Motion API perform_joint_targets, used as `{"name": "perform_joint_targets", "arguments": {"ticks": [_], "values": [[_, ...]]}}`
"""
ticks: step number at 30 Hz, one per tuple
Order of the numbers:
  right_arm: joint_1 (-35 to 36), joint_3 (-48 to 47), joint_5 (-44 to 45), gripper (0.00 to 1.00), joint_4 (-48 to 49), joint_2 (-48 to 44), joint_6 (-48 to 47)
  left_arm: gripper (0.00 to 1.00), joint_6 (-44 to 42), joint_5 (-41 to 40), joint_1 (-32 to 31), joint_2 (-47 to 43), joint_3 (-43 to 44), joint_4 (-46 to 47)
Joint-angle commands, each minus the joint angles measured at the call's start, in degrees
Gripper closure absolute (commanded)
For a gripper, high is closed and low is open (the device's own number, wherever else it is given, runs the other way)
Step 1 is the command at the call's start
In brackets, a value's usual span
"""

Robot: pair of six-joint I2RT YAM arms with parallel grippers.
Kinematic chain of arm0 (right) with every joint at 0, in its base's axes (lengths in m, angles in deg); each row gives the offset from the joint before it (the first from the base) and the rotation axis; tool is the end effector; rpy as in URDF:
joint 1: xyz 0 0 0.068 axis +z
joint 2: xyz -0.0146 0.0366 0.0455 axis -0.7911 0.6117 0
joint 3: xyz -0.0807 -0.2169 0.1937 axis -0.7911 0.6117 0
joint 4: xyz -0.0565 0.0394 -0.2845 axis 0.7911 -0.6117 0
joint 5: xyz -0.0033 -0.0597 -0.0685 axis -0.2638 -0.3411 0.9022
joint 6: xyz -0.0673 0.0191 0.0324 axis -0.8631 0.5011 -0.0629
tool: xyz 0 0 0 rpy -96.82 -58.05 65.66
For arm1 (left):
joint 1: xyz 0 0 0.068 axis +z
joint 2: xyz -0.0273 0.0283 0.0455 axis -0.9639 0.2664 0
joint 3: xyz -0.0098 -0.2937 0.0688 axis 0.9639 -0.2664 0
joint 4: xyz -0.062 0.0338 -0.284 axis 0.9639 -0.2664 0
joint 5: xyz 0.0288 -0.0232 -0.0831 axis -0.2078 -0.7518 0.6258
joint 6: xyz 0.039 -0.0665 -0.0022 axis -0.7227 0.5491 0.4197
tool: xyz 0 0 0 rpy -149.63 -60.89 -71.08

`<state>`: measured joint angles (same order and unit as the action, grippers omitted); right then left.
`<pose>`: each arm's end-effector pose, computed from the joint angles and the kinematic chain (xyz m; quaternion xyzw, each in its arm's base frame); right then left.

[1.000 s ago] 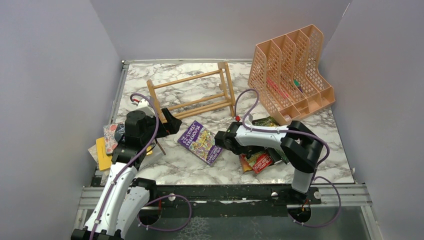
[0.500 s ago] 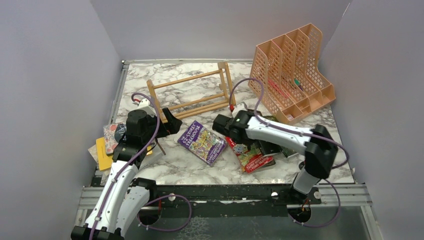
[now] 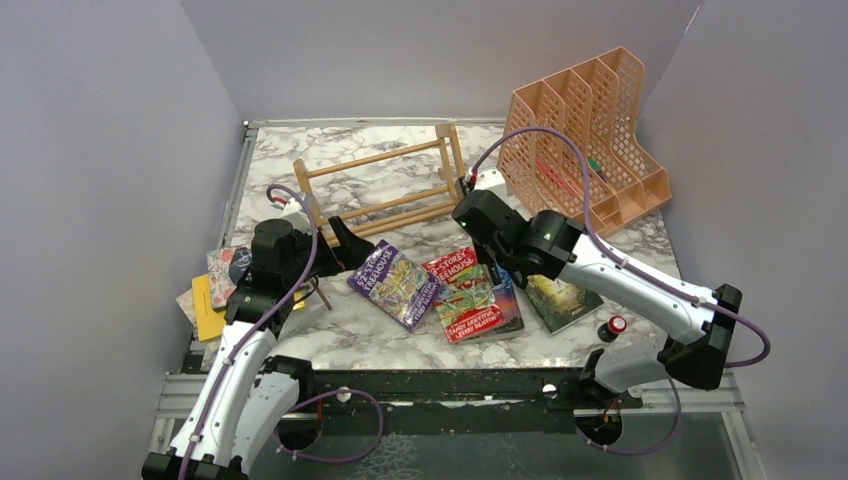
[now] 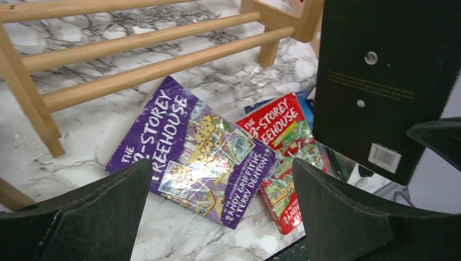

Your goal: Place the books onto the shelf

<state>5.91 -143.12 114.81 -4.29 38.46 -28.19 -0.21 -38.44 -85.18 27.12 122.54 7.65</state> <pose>0.1988 0.2524 0.3670 -0.1454 0.9043 0.0065 0.4014 0.1935 -0.0582 0.2889 -0.0573 0.8376 -0.3152 0.4426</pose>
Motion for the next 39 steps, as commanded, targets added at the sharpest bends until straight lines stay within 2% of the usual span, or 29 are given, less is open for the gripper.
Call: {"name": "perform_joint_targets", "arguments": {"ticks": [1,6,13,21,28,30,35,39], "values": [[0.4,-2.9,-0.8,0.99,11.6,-4.6,-1.0,0.01,3.5,6.6,-0.2,-0.6,0.3,3.8],[0.4,1.7,-8.5,0.99,22.0,-11.3,0.1,0.01,6.9,11.5,-0.2,1.0,0.3,7.9],[0.3,10.3,-20.6,0.99,39.3,-17.0,5.0,0.01,15.0,19.7,-0.2,4.5,0.6,18.4],[0.4,19.3,-26.2,0.99,53.0,-19.9,12.2,0.01,23.6,24.4,-0.1,5.2,-2.3,29.8],[0.3,24.1,-28.4,0.99,62.3,-20.9,17.1,0.01,26.7,26.8,-0.1,5.0,-5.6,34.3],[0.3,25.2,-28.4,0.99,64.2,-21.7,17.7,0.01,26.2,26.4,-0.1,4.8,-5.7,34.0],[0.3,27.2,-28.0,0.99,67.1,-25.1,18.7,0.01,16.9,21.8,-0.1,4.9,-2.0,23.4],[0.3,29.4,-28.9,0.99,67.9,-27.7,19.8,0.01,14.2,22.3,0.0,5.2,0.1,20.8]]}}
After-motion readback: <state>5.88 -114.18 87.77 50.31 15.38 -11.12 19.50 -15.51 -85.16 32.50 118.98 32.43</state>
